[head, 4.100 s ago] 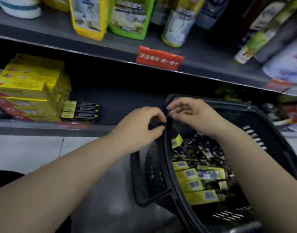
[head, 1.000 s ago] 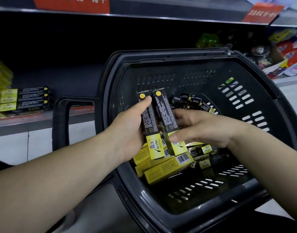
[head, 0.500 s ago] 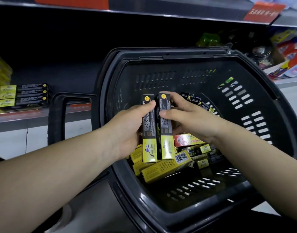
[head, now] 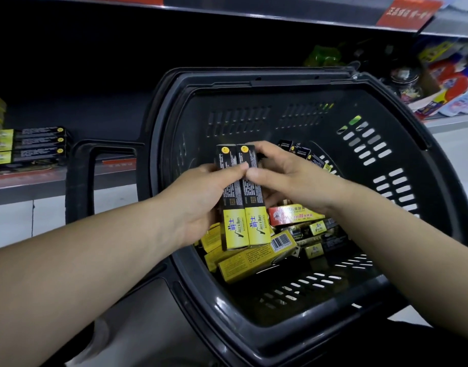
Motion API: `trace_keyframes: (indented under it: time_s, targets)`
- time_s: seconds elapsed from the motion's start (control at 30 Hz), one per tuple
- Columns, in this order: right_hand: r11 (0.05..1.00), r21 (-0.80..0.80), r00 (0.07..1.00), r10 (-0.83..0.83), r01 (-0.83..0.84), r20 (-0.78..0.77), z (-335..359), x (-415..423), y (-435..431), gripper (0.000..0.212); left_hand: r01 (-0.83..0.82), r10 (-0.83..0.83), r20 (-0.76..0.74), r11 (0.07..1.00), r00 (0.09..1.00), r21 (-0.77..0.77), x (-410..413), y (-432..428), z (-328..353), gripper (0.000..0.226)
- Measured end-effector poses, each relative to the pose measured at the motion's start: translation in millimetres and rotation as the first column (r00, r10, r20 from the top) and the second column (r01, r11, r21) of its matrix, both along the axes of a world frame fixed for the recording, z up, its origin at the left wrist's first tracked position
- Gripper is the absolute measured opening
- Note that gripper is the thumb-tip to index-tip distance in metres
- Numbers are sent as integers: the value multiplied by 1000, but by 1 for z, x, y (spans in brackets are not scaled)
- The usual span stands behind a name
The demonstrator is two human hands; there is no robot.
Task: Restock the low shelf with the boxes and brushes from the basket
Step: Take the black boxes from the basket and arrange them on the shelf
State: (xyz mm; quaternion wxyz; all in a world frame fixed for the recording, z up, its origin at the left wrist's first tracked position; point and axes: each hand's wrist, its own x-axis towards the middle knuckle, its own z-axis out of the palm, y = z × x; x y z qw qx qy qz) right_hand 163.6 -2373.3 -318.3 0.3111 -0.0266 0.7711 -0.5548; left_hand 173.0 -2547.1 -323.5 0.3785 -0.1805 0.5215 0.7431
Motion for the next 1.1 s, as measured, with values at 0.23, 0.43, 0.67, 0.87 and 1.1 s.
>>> trace_keyframes:
  time_s: [0.23, 0.43, 0.67, 0.87, 1.1]
  targets:
    - [505, 799, 937, 281, -328, 207, -67, -16, 79, 50, -45, 48, 17, 991, 999, -124, 0, 3, -2, 24]
    - [112, 761, 733, 390, -639, 558, -109, -1, 89, 67, 1, -1, 7, 994, 1000, -112, 1, 2, -1, 25]
    - [-157, 717, 610, 422, -679, 670, -112, 2, 94, 60, 22, -21, 6, 993, 1000, -114, 2, 3, 0, 27]
    - [157, 810, 777, 430, -565, 459, -103, 0, 102, 49, 32, -33, -6, 993, 999, -118, 2, 1, -1, 25]
    - [830, 547, 993, 122, -106, 7, -27, -15, 80, 24, -1, -2, -16, 989, 1000, -151, -1, 2, -6, 28]
